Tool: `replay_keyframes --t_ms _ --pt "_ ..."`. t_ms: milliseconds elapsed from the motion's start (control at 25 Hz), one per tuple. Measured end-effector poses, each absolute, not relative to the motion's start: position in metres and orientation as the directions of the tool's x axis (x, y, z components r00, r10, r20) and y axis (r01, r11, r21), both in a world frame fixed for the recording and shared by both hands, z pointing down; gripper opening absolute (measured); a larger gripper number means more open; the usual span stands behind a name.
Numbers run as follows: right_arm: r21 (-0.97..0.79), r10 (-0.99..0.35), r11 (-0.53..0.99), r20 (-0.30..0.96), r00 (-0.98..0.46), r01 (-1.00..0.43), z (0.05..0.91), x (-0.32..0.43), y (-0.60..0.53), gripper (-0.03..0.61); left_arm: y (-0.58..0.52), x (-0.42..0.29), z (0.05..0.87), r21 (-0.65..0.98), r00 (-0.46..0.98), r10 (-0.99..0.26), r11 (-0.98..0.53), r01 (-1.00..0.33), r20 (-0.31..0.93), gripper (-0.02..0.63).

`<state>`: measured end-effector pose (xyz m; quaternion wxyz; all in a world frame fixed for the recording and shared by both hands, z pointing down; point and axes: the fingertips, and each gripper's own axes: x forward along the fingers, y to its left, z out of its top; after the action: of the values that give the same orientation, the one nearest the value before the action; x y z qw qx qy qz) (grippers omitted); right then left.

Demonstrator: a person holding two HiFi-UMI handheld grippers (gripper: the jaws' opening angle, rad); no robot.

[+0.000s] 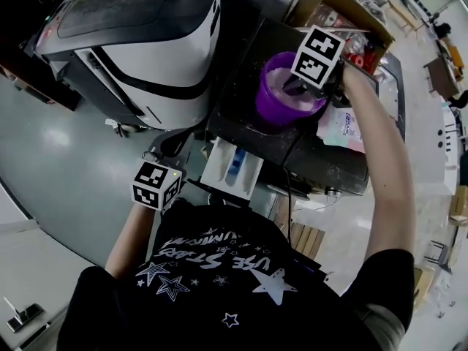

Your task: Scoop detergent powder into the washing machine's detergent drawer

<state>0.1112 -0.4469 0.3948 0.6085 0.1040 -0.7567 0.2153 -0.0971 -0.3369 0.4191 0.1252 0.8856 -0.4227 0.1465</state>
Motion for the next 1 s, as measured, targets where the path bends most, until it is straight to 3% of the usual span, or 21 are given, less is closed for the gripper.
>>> replay_keyframes --t_ms 360,720,1000 --pt "-0.261 -0.009 0.709 0.926 -0.378 -0.656 0.374 0.123 -0.448 0.037 -0.35 -0.111 0.416 0.113 0.68 -0.638 -0.694 -0.711 0.36 0.002" --pt "-0.399 -0.317 0.428 0.774 -0.548 -0.811 0.343 0.135 -0.445 0.037 -0.353 -0.12 0.419 0.127 0.739 -0.575 -0.753 -0.646 0.351 0.002" --pt "-0.503 -0.537 0.242 0.643 -0.546 -0.83 0.334 0.152 -0.433 0.037 -0.35 -0.119 0.421 0.138 0.775 -0.524 -0.79 -0.598 0.353 0.002"
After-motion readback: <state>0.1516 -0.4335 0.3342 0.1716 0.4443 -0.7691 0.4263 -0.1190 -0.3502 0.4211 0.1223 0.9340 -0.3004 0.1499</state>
